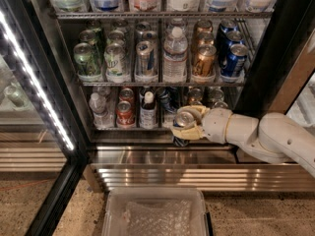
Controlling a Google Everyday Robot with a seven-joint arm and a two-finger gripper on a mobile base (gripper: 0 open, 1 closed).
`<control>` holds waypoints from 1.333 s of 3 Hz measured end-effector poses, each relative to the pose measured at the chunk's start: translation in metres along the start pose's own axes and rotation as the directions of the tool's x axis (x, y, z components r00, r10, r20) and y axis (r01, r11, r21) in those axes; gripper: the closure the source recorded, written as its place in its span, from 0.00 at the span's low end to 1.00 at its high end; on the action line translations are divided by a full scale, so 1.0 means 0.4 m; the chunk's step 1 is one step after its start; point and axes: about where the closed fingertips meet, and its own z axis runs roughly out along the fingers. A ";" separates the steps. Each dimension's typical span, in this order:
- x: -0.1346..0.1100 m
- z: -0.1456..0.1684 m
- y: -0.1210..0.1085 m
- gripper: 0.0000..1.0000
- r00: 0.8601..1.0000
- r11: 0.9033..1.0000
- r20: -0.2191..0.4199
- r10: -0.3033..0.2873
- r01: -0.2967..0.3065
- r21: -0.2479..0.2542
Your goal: Pick pepsi can from bottom shelf of fridge
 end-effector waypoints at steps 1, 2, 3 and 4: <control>-0.036 -0.017 0.060 1.00 1.000 0.998 0.010 0.022 -0.021 -0.065; -0.107 -0.046 0.165 1.00 0.999 0.985 0.025 0.042 -0.037 -0.166; -0.197 -0.069 0.244 1.00 0.999 0.973 0.037 0.004 0.005 -0.231; -0.278 -0.075 0.287 1.00 0.997 0.959 0.062 -0.037 0.053 -0.277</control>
Offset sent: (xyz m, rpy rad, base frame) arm -0.1236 0.0467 0.0606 0.0584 0.1069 0.2746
